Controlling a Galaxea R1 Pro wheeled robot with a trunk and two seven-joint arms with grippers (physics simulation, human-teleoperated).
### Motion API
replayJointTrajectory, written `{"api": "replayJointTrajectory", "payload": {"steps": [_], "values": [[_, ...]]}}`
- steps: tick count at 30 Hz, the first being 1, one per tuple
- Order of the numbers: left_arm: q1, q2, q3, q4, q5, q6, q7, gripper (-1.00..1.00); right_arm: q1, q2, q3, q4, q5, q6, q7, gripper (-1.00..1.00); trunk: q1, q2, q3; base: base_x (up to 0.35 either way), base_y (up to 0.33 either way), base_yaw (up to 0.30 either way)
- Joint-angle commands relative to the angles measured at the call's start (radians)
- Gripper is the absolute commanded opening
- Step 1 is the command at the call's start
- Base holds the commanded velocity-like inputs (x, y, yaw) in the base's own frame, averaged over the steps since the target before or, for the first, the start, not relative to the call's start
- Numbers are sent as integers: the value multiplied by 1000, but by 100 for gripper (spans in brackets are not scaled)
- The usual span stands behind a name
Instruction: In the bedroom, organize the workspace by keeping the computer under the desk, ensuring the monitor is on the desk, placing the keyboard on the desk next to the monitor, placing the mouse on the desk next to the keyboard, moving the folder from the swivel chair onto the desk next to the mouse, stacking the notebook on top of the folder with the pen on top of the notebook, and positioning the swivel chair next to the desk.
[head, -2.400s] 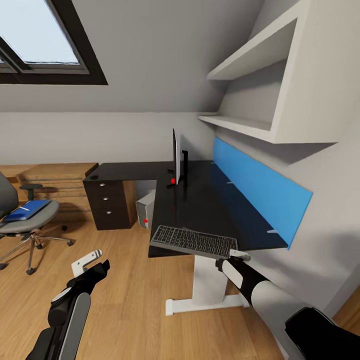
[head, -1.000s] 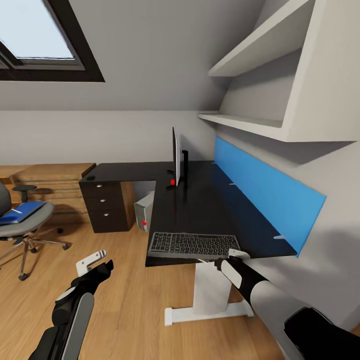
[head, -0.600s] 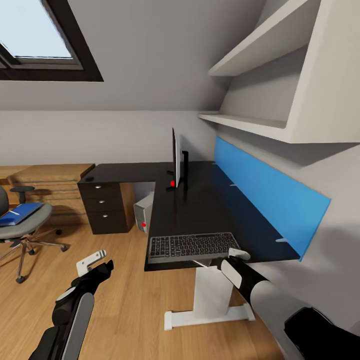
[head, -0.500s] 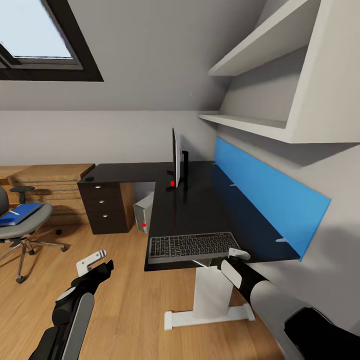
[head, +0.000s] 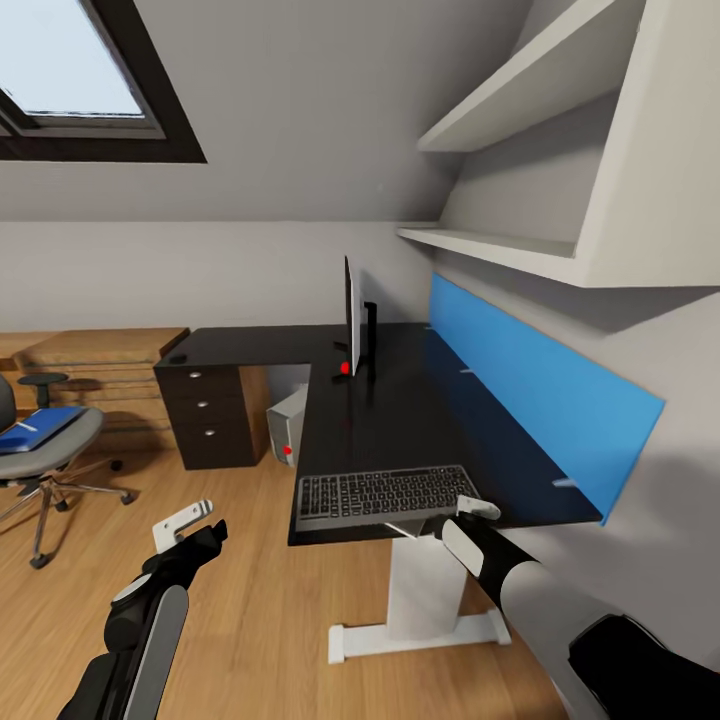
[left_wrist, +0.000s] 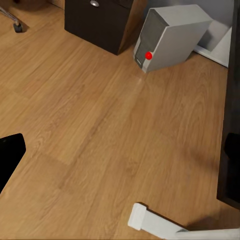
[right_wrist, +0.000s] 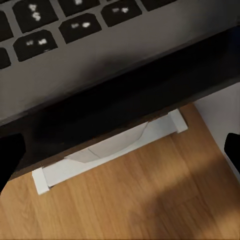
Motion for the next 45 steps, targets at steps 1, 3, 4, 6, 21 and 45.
{"api": "replayJointTrajectory", "payload": {"steps": [1, 3, 4, 6, 21, 45], "values": [[-1, -1, 1, -1, 11, 3, 7, 100, -1, -1, 8, -2, -5, 6, -7, 100, 0, -1, -1, 197, 0, 0], [-1, -1, 1, -1, 11, 3, 7, 100, -1, -1, 8, -2, -5, 6, -7, 100, 0, -1, -1, 146, 0, 0], [-1, -1, 1, -1, 11, 3, 7, 100, -1, -1, 8, -2, -5, 6, -7, 100, 0, -1, -1, 66, 0, 0], [-1, -1, 1, -1, 11, 3, 7, 100, -1, -1, 8, -2, -5, 6, -7, 100, 0, -1, -1, 24, 0, 0], [-1, -2, -5, 0, 11, 3, 8, 100, 0, -1, 8, -2, -4, 6, -7, 100, 0, -1, -1, 33, 0, 0], [-1, -1, -13, 0, 11, 3, 8, 100, 0, -1, 8, -2, -4, 6, -6, 100, 0, -1, -1, 80, 0, 0]]}}
